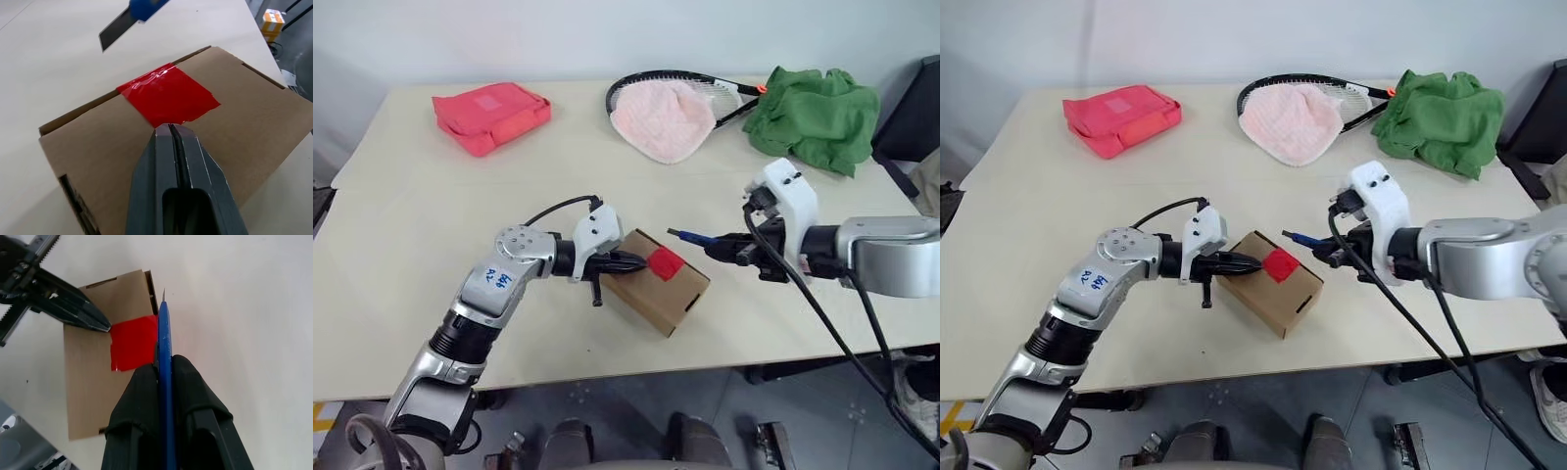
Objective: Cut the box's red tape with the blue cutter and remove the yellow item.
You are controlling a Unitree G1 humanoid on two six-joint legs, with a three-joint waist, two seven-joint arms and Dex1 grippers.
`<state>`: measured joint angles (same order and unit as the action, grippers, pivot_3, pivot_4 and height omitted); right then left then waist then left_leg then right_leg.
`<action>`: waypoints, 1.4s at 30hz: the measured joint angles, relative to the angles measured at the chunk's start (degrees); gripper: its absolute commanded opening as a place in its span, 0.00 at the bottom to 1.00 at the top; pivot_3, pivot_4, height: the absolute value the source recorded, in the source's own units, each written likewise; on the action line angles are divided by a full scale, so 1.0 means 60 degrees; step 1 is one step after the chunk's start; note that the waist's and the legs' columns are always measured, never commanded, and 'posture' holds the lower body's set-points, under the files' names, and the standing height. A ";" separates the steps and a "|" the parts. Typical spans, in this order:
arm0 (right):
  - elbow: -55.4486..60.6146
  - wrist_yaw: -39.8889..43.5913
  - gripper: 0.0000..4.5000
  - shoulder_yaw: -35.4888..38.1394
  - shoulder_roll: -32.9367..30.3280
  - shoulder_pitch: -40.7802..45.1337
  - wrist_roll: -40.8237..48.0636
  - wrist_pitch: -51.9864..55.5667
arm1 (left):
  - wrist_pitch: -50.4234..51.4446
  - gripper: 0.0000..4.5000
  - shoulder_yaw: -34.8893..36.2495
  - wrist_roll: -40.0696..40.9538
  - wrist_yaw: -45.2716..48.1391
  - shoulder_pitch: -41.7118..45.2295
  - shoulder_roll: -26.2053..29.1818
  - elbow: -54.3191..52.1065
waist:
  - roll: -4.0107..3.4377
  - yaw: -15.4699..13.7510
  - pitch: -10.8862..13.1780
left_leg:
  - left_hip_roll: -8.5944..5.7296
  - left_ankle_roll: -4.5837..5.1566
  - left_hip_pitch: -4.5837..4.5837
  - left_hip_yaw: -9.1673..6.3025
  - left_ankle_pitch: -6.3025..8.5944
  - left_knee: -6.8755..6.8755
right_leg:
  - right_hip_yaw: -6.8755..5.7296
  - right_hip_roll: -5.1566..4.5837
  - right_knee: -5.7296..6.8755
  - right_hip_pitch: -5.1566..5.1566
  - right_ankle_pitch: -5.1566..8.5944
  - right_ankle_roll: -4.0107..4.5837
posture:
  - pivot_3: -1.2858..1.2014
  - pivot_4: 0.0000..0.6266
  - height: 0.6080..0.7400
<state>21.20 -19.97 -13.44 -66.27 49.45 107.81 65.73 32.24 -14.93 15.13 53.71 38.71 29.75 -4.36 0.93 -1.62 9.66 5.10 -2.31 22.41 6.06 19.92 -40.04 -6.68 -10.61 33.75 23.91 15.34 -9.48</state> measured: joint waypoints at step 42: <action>-0.2056 0.3679 0.03 -0.0145 0.2554 0.2794 -0.4085 0.4410 | 0.1936 0.00 0.0259 0.0304 -0.0466 -0.0276 0.0051 -0.1226 | -0.0004 0.0035 -0.0002 | 0.0000 0.0000 -0.0002 0.0005 0.0000 0.0004 | 0.0001 0.0001 0.0010 0.0004 0.0000 0.0000 | 0.52 0.24 1.00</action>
<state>8.86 2.10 -14.31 -50.95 66.22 83.30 92.19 43.86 -13.37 16.96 50.92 37.06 30.05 -11.72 0.91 -1.41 9.65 5.10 -2.31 22.40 6.10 19.92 -40.02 -6.67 -10.60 33.81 23.93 15.34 -9.48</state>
